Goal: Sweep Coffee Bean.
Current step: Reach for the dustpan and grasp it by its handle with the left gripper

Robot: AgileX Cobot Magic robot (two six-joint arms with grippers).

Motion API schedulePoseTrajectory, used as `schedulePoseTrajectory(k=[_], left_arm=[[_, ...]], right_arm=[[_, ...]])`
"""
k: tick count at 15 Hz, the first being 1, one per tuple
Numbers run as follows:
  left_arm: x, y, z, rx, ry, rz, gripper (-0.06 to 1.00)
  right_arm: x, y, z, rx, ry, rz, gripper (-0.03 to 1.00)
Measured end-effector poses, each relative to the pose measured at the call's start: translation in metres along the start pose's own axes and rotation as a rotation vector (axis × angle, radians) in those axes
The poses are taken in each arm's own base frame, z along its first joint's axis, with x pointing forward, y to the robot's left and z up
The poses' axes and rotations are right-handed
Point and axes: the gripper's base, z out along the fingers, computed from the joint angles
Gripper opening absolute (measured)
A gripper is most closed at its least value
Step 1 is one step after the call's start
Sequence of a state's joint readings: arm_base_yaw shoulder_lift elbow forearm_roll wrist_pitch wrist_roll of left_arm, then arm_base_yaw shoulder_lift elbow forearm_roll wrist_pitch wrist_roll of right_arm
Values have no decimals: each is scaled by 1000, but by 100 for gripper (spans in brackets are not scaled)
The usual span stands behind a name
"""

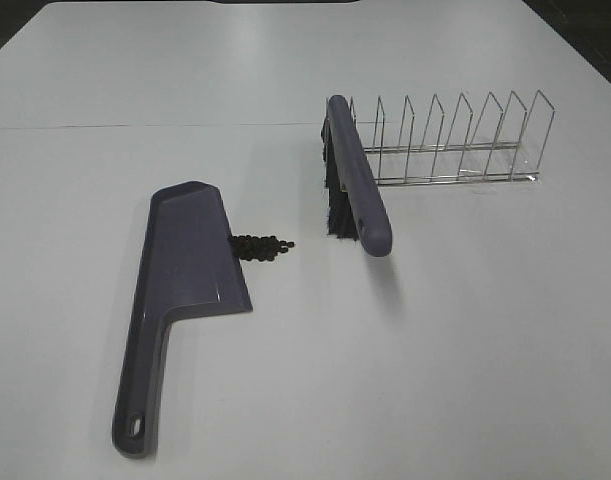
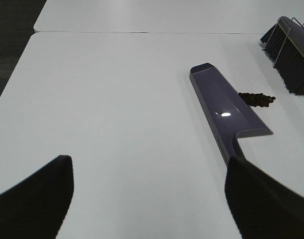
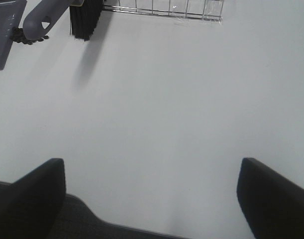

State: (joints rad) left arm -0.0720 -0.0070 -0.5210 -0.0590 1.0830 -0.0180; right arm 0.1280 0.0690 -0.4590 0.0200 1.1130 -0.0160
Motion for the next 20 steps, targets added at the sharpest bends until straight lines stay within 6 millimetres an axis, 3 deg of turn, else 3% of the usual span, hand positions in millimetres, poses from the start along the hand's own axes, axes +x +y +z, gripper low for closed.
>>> schedulePoseTrajectory(k=[14,20], left_arm=[[0,0,0,0,1,0,76],[-7,0,14,-5,98,-6,76]], right_arm=[[0,-3,0,29,0,-14,81],[0,-3,0,30,0,-15,80]])
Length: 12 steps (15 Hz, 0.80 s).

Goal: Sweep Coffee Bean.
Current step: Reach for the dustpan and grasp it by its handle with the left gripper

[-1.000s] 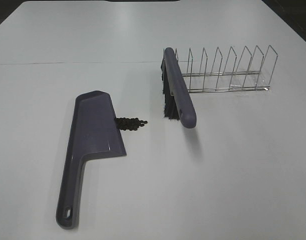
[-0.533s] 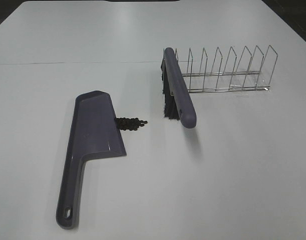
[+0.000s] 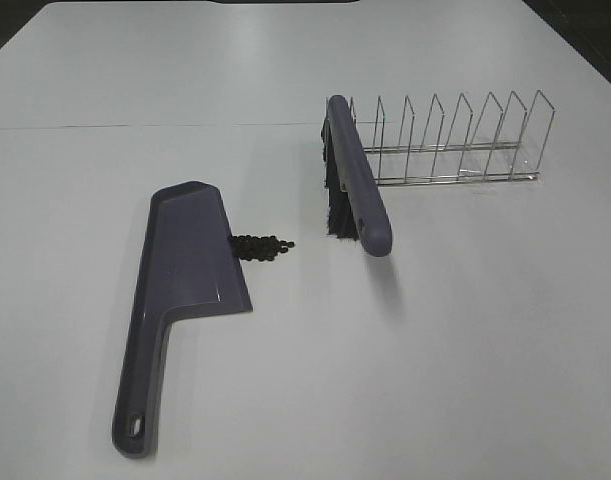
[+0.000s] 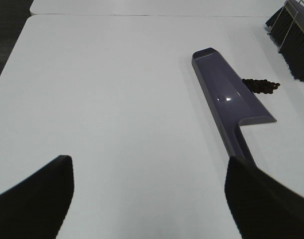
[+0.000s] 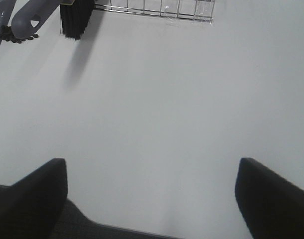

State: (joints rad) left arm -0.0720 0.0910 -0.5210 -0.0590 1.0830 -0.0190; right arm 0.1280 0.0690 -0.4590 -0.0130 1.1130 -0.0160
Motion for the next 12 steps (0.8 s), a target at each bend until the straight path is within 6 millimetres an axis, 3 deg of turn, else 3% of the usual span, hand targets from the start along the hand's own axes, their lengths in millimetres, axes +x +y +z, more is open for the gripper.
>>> schedulePoseTrajectory(k=[12], left_arm=[[-21,3,68,-26,448,-19,76]], right_arm=[[0,0,0,0,0,0,79]])
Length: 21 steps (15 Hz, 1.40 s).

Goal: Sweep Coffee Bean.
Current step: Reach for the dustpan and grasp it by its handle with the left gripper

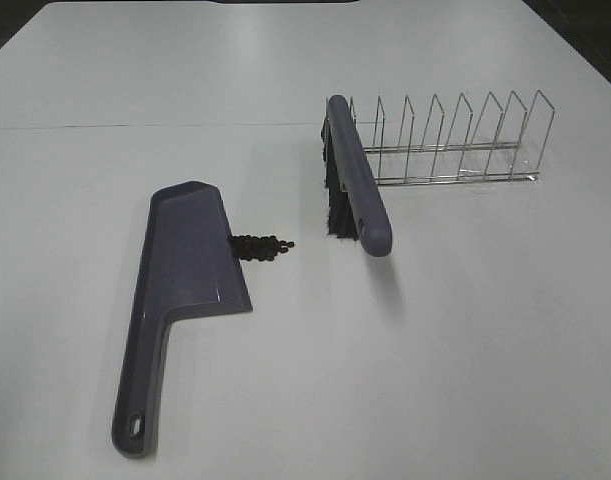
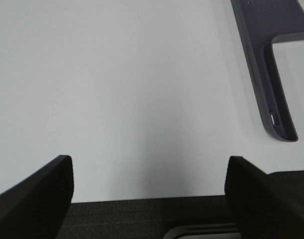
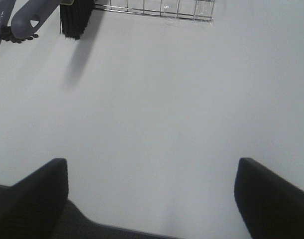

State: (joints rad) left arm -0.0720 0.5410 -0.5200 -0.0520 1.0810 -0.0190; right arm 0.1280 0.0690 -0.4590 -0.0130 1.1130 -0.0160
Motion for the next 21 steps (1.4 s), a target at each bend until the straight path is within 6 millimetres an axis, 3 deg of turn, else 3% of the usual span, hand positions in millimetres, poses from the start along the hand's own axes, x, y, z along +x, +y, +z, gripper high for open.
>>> schedulePoseTrajectory(k=[5,10,14,17,21], left_arm=[[-10,1,20,-10,139,-13,76],[-18,12,43,-150,285,-150,76],[-39,10,58,-151,293,-259,76],[-67,0,81,-70,338,-326,75],[-83,-24,113,6,442,-293,75]], right_arm=[[0,0,0,1,0,0,79],[0,0,0,1,0,0,79],[0,0,0,1,0,0,79],[0,0,0,2,0,-1,79],[0,0,0,2,0,-1,79]])
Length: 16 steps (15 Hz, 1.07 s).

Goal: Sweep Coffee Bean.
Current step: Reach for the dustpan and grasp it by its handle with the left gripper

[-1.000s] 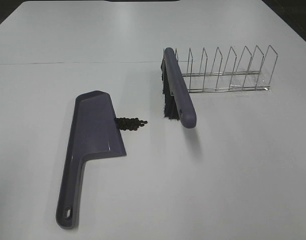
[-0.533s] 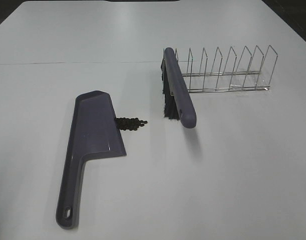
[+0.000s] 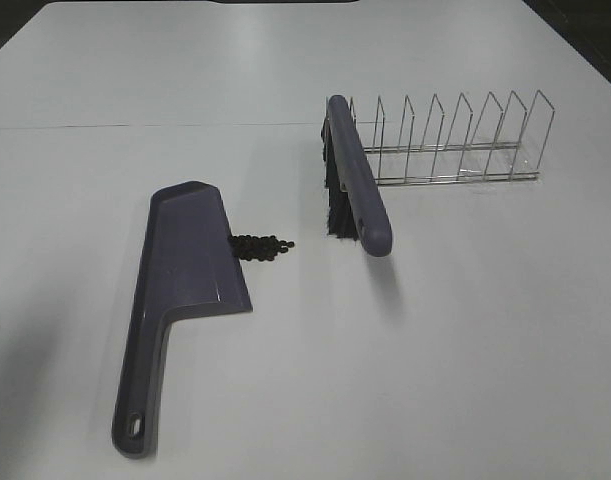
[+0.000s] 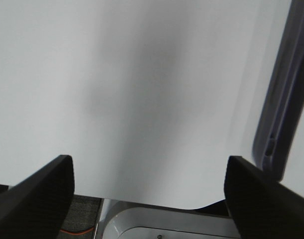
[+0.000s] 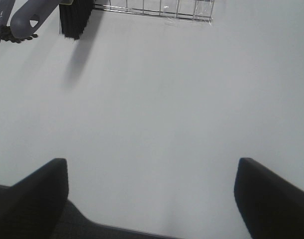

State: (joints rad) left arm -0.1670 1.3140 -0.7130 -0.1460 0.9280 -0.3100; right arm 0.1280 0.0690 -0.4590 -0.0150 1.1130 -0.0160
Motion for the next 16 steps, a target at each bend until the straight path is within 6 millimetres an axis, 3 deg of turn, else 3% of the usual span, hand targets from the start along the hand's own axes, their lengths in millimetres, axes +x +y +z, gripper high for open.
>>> schedulePoseTrajectory(k=[6,10,13,16], left_arm=[[-21,-66,49,19,55,98,75],[-23,-106,82,-6,117,147,75],[-26,-120,95,-18,137,131,75],[-27,-120,109,-48,165,77,75]], right_arm=[[0,0,0,0,0,0,79],[0,0,0,0,0,0,79],[0,0,0,0,0,0,79],[0,0,0,0,0,0,79]])
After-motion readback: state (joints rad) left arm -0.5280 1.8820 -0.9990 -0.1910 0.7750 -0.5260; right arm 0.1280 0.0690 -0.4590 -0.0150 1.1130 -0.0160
